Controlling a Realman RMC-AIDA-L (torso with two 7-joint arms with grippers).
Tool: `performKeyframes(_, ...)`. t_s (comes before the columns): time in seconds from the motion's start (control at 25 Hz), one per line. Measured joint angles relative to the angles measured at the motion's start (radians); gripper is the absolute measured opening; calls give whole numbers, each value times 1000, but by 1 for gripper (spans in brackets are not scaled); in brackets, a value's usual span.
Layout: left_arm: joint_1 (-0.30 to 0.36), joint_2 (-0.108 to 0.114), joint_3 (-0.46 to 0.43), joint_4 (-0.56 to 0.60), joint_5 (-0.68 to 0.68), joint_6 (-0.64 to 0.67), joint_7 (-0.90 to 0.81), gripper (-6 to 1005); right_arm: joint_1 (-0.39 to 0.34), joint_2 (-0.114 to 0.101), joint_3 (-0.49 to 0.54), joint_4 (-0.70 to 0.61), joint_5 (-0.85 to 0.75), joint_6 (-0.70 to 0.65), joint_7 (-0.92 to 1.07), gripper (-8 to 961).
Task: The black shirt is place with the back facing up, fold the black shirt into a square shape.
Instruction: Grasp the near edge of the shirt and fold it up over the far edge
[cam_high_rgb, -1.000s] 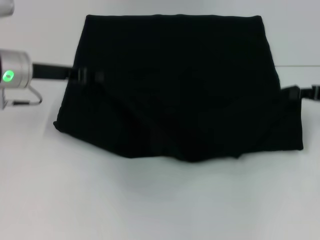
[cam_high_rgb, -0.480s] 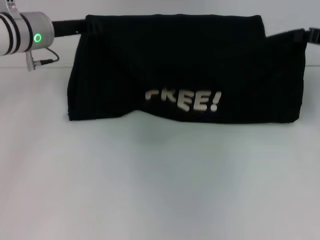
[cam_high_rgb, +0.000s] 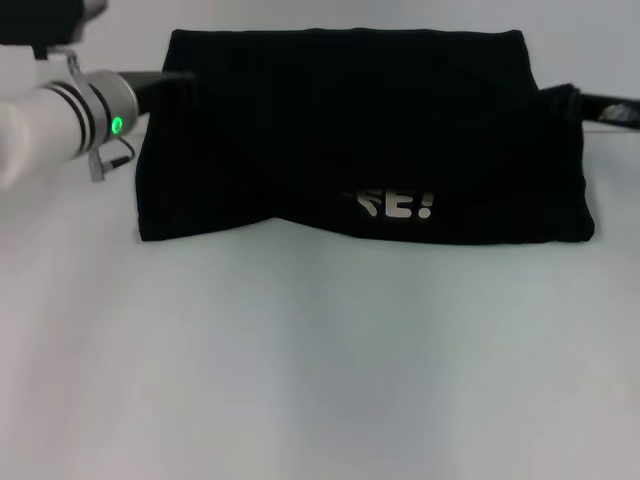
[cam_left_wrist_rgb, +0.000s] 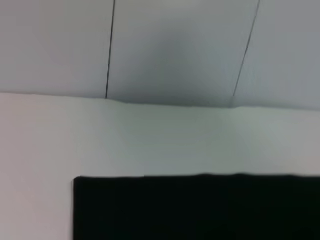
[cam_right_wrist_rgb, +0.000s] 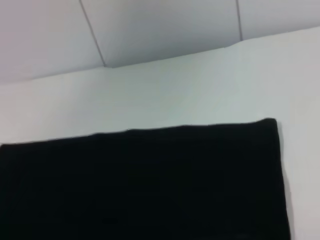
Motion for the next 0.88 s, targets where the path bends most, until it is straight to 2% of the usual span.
performKeyframes(0.08,2,-15,-1,-19,-27,-36,67,105,0,24,0,4,8,37,-33,228)
performKeyframes(0.12,2,-15,-1,-19,-27,-36,67,106,0,32,0,5,9,53,-45,230)
performKeyframes(0.24,8,-18,0,-28,-54,-42,102,107,-1,45,-3,9,9,65,-58,236)
performKeyframes(0.8,26,-26,23,-3,-97,-29,134,115,-12,48,-61,-6,3,26,-48,263)
performKeyframes(0.88,36,-34,24,34,-97,15,111,205,-24,50,-68,-31,3,-1,-46,292)
